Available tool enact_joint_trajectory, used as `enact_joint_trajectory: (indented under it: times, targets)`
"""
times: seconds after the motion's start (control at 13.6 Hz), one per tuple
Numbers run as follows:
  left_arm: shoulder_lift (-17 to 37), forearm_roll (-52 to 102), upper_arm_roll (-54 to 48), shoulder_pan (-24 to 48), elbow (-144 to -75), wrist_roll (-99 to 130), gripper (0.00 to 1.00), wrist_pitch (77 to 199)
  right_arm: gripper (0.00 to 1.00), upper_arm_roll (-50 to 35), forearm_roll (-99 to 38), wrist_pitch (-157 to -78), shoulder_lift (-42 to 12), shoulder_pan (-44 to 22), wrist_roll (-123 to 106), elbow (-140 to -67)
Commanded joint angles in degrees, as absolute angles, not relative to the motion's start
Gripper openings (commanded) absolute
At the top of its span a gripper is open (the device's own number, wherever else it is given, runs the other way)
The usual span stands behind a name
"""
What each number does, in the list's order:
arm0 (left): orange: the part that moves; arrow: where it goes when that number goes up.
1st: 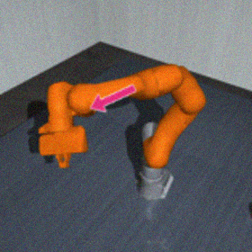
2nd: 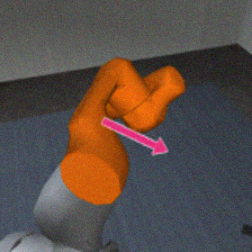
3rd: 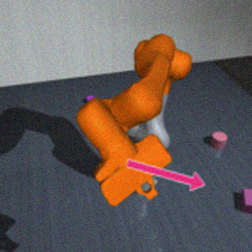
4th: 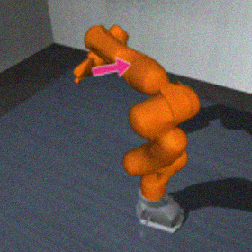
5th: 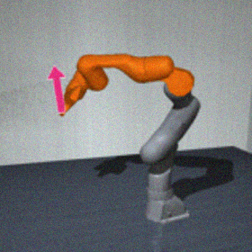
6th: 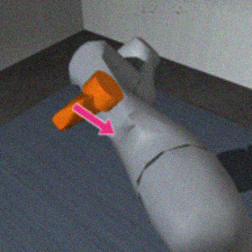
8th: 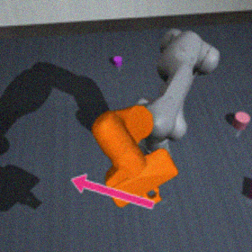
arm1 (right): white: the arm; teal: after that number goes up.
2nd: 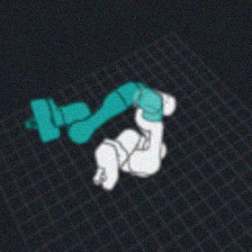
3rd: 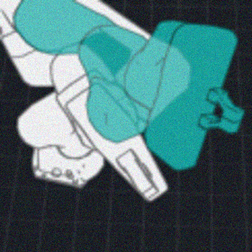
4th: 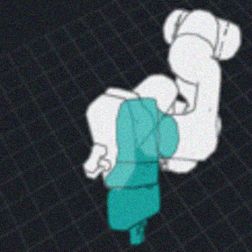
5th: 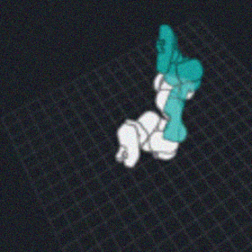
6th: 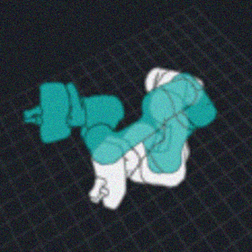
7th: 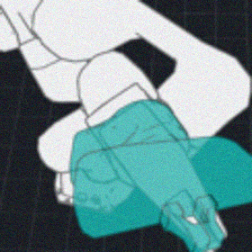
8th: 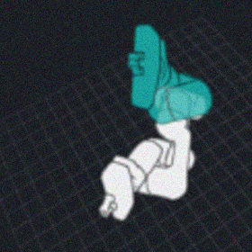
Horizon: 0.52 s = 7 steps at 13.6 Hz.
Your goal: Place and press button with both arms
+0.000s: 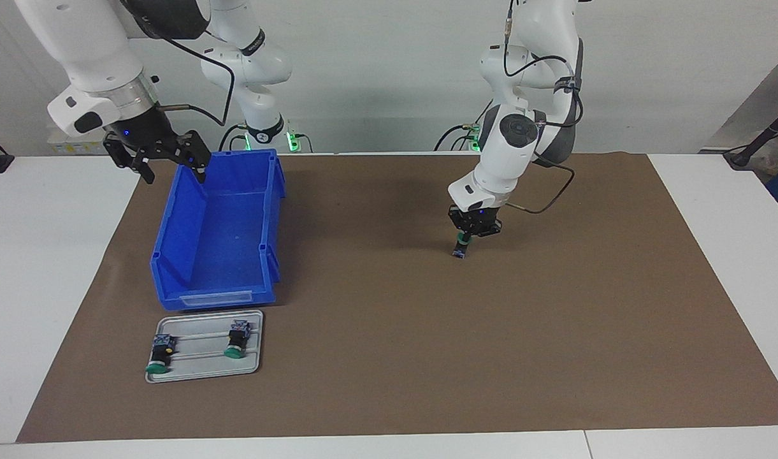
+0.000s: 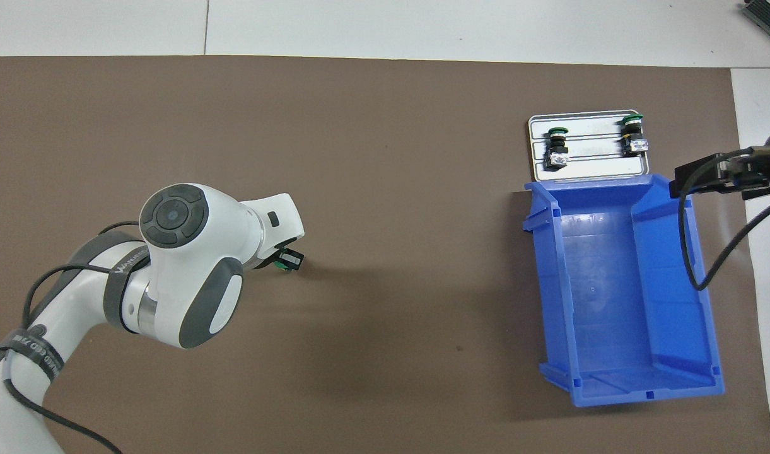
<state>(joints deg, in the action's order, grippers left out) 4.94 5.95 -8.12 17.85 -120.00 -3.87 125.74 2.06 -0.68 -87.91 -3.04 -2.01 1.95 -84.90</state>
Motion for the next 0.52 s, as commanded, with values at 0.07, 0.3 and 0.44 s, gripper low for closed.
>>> enact_joint_trajectory:
  times: [0.07, 0.3, 0.44]
  targets:
    - [3.2, 4.7, -6.9, 18.2, -114.3, -2.5, 1.00, 117.1, 0.99, 2.5, -1.1, -88.6, -1.8, -2.3, 0.6, -86.4]
    - [0.4, 4.6, -6.8, 14.2, -114.3, -2.8, 1.00, 116.0, 0.99, 2.5, -1.1, -88.6, -1.8, -2.3, 0.7, -86.4]
    - [-2.2, 4.6, -6.7, 10.5, -114.3, -3.1, 1.00, 113.5, 0.99, 2.5, -1.1, -88.6, -1.8, -2.3, 0.6, -86.4]
